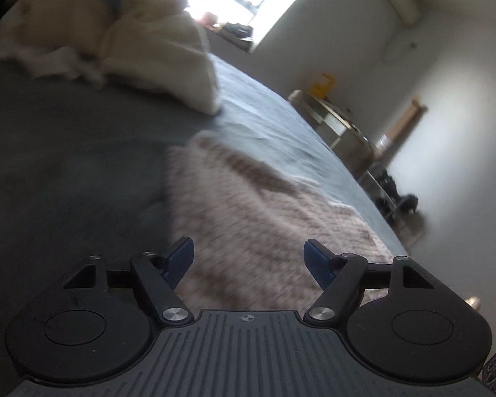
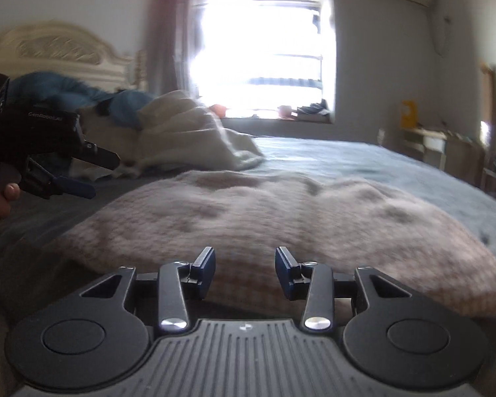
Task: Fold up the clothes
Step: 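Pinch the sweater end with the left gripper while the right gripper pinches beside it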
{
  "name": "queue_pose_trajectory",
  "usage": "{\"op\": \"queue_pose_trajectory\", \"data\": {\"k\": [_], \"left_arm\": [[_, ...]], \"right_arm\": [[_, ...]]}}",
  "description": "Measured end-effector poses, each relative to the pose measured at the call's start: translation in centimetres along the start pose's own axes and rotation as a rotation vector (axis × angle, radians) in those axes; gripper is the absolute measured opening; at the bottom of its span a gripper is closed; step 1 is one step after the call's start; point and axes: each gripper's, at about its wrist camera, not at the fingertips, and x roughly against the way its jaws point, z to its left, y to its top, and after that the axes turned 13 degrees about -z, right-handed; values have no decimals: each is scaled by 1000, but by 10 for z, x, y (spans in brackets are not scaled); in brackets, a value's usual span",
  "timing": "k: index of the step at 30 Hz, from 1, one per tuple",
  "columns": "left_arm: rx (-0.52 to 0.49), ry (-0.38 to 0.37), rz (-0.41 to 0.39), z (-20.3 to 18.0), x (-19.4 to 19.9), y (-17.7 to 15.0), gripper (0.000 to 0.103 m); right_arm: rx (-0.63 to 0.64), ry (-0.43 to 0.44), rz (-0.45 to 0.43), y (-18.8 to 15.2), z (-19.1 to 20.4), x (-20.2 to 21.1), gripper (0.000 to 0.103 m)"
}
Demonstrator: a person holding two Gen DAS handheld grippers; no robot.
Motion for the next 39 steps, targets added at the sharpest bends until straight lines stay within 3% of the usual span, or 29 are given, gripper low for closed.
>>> {"op": "queue_pose_trajectory", "data": {"k": [2,4,9,12,17,21,28,30,31,32,34,39], "left_arm": [[90,16,0,22,8,-6,74],[177,16,3,40,13,-11,74],[262,15,25,64,14,-12,74],[281,-4,32,73,14,-9,74],[399,-50,63,95,7,-8,74],[448,-87,63,104,4,-7,74],[472,-118,63,108,-2,-7,74],[480,-118,62,107,-4,-7,74],[481,-117,63,105,-6,-5,75],[481,-117,64,104,-8,-4,75],[467,-116,74,98,-16,2,76],[416,-125,120,79,-49,19,80]], "right_arm": [[91,70,-11,3,23,-4,51],[188,142,-19,4,48,-9,52],[472,269,-15,-8,105,-29,59],[646,300,-10,-20,133,-40,59],[810,274,46,-36,159,-64,59],[921,254,35,-45,176,-70,59],[875,155,31,-28,185,-93,48],[903,148,38,-33,186,-98,42],[905,144,39,-34,186,-99,34],[862,139,35,-29,184,-99,24],[727,117,27,-11,174,-98,14],[423,101,68,25,142,-102,13]]}}
